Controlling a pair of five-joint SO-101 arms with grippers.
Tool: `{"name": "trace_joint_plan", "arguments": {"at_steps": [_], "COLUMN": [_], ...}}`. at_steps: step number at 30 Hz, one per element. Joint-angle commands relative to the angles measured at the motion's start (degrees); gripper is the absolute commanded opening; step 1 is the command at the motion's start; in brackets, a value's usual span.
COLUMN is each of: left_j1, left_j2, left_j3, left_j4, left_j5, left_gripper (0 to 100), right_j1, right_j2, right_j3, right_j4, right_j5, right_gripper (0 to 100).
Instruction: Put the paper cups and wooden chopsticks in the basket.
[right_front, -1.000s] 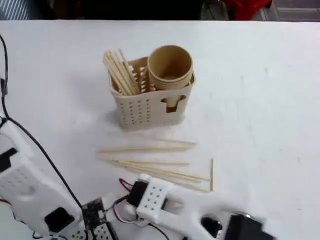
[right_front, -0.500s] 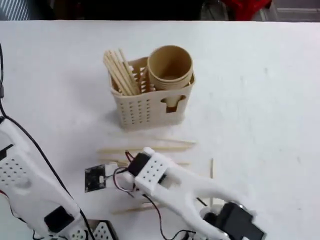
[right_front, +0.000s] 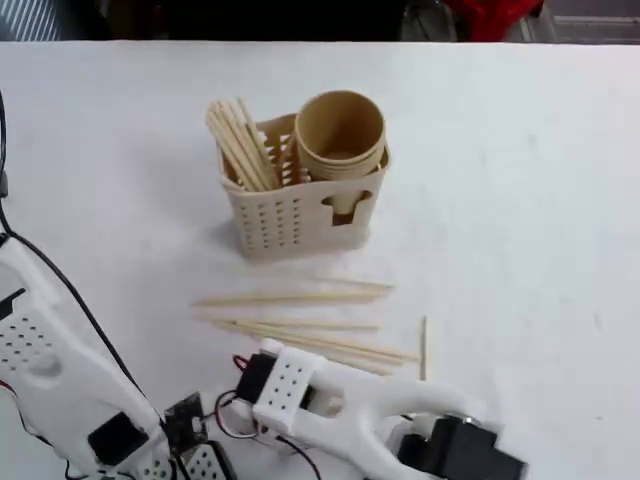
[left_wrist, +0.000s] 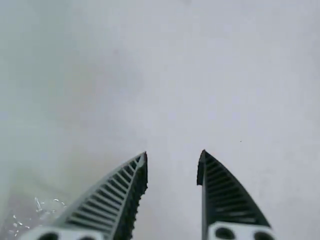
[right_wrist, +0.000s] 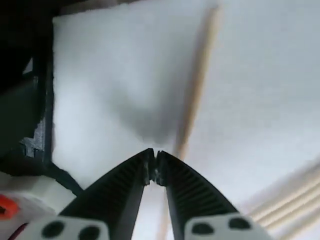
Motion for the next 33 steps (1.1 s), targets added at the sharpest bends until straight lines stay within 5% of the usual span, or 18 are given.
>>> {"name": "trace_joint_plan", "arguments": {"at_steps": [1,22,33], "left_j1": [-0.92,-2.07,0.22], "left_j2": [-0.66,-1.27,-13.23], "left_j3": [-2.73,-2.81,0.97], "left_j4": [0.18,1.32,8.62], "left_j5": [-0.53,-0.97,-8.79], "left_gripper": [18,18,17], "right_j1": [0.31,31.16,41.19], "right_j2": [4.97,15.69,-24.66], "right_j3": [-2.02,-35.16,-22.95], "right_j4": [0.57,3.47,5.58], "right_j5": [-0.44,0.18,-10.99], "right_gripper": [1.7,1.7,1.6]}}
